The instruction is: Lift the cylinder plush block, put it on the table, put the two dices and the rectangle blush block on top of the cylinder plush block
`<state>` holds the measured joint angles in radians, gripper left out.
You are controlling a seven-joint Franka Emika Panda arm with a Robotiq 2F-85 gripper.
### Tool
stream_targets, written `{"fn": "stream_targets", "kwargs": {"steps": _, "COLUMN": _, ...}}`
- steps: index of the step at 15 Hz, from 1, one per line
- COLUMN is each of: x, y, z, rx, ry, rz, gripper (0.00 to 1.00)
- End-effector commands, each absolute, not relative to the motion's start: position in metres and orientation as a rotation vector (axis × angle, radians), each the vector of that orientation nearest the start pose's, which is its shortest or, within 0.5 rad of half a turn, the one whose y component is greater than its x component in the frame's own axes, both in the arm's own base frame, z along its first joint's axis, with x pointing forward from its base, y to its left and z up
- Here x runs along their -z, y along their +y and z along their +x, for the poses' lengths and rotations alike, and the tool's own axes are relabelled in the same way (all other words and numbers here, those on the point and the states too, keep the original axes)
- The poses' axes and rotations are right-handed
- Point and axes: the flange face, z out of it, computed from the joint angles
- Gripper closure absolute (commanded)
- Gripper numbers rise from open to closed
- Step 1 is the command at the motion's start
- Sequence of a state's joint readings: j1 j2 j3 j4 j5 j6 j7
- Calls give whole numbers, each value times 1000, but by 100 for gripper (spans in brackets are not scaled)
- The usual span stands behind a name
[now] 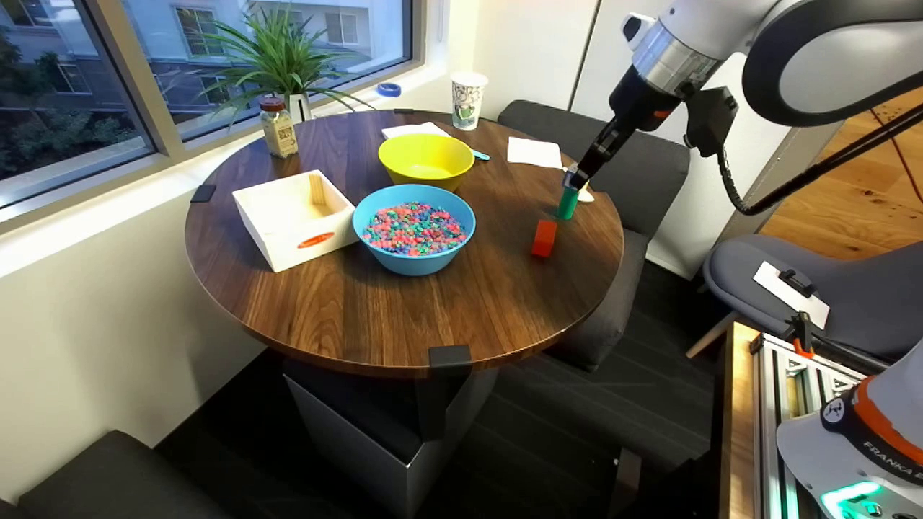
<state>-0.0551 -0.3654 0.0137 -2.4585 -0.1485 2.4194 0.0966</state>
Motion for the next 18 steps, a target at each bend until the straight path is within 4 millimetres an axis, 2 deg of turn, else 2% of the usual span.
{"fn": "stream_targets", "kwargs": {"steps": 1, "x": -476, "y": -29, "z": 443, "rx": 499, "ry": 194, "rz": -3253, "gripper": 91}}
{"fn": "stream_targets", "kwargs": {"steps": 7, "x": -485, "y": -43, "z": 436, "rx": 578, "ry": 263, "rz": -3244, "gripper": 91}}
{"fn": "stream_targets", "kwargs": {"steps": 18, "x": -478, "y": -68, "z": 431, "rx": 656, "ry": 351, "rz": -3200, "gripper": 91}}
